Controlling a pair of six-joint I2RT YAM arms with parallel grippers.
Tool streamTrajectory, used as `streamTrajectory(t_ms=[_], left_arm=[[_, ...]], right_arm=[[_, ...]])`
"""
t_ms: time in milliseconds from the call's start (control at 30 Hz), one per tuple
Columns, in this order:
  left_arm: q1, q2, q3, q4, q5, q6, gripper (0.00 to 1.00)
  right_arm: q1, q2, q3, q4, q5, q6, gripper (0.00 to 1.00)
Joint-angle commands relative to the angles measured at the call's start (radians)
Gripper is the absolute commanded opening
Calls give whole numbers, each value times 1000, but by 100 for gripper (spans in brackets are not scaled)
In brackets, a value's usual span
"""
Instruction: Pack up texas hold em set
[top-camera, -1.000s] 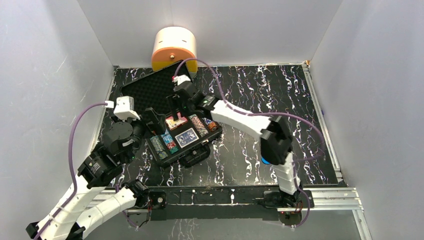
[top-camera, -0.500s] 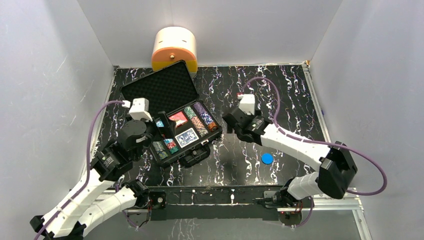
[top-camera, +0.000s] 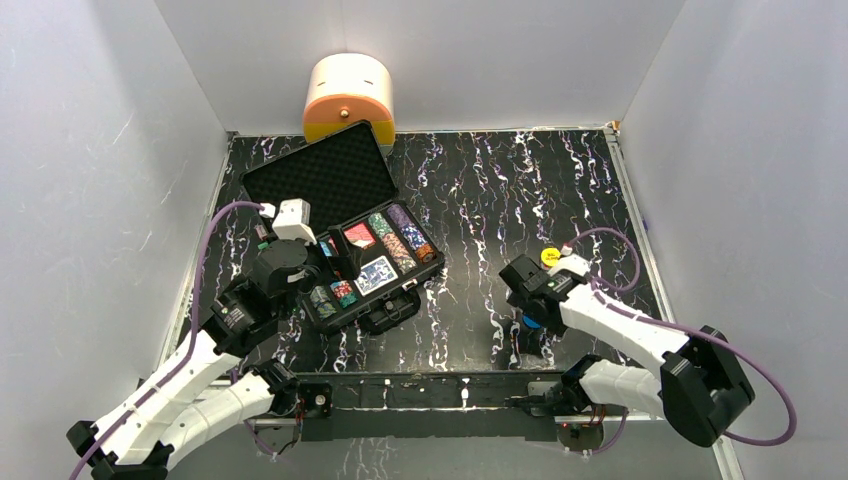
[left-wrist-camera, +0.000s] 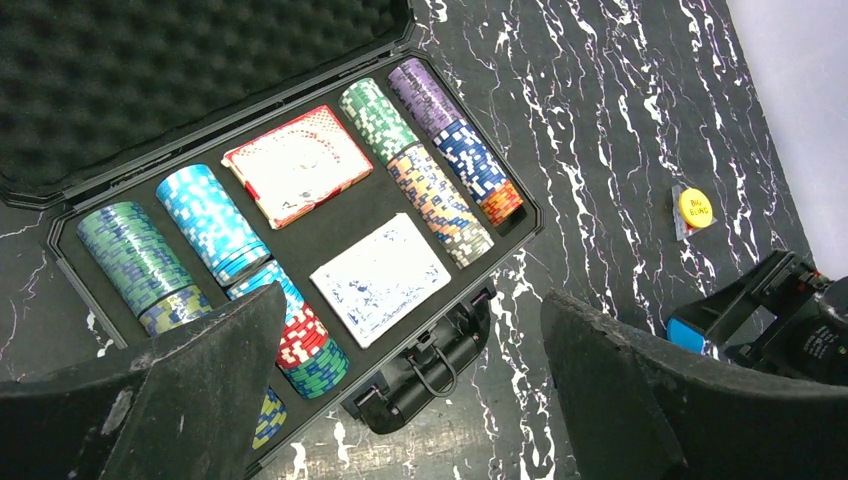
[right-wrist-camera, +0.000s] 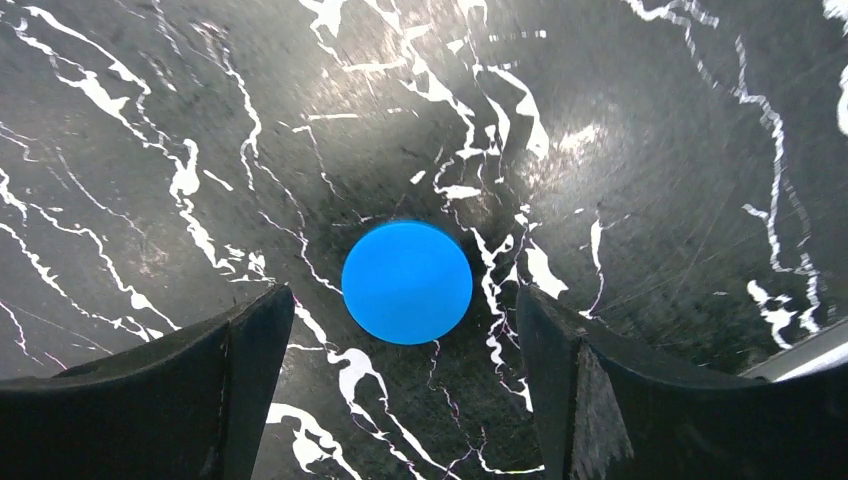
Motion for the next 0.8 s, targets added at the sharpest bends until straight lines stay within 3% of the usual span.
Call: streamTrajectory(t_ms=[0, 233, 467, 600, 767], left_arm=[[1, -3, 11, 21, 2, -3, 99], [1, -6, 9, 23, 1, 3, 98], [1, -16, 20, 17, -9, 10, 98], [1, -22, 30, 17, -18, 18, 98], [1, -22, 44, 9, -32, 33, 98]], right_arm=[[-17, -43, -59, 103, -78, 128, 88], [-20, 44, -82, 96, -94, 183, 83], [-22, 115, -80, 126, -73, 158, 67], [-22, 157, -56, 139, -62, 103, 58], [-21, 181, 1, 170, -65, -34, 53]])
